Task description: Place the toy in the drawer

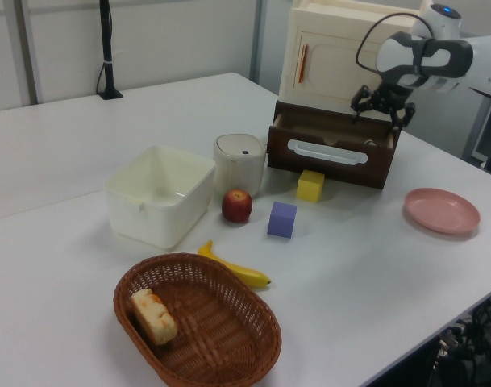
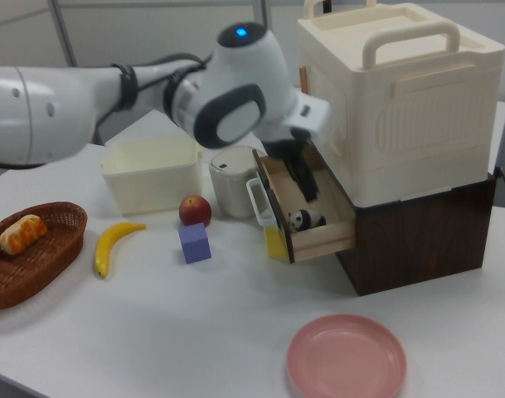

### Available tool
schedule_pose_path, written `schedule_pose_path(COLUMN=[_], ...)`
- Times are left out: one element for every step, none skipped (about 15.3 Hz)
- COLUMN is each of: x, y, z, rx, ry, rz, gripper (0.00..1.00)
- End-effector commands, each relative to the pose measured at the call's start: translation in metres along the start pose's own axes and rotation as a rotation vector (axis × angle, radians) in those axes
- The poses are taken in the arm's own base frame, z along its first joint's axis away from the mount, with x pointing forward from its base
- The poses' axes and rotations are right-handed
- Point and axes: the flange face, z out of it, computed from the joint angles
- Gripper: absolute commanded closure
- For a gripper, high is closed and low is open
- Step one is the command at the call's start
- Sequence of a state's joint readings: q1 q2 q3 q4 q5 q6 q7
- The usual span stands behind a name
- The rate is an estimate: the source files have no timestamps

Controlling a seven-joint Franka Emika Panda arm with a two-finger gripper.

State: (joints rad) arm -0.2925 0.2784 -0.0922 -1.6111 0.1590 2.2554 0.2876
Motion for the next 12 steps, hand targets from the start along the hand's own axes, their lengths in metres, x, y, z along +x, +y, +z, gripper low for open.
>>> schedule_pose_path(x=[-0.041,-0.055,-0.079,-0.101,-0.115,-0.130,-0.144,-0.157,-0.179,-0.188,-0.195,-0.198], y=[-0.063,-0.083,-0.108,-0.126,-0.138,-0.149,-0.160,-0.168,-0.178,-0.182,-0.182,-0.180], z=[-0.056,-0.069,-0.085,-0.089,-0.093,-0.095,-0.095,-0.093,-0.091,-0.088,-0.086,-0.087], rx=[0.052,0.062,0.069,0.049,0.039,0.013,-0.022,-0.067,-0.132,-0.169,-0.198,-0.210], ry=[-0.047,-0.067,-0.107,-0.167,-0.197,-0.215,-0.205,-0.196,-0.186,-0.190,-0.211,-0.241], rz=[-0.020,-0.050,-0.092,-0.128,-0.145,-0.186,-0.246,-0.312,-0.413,-0.459,-0.505,-0.552], gripper=[0.00,0.00,0.00,0.00,0.00,0.00,0.00,0.00,0.00,0.00,0.00,0.00])
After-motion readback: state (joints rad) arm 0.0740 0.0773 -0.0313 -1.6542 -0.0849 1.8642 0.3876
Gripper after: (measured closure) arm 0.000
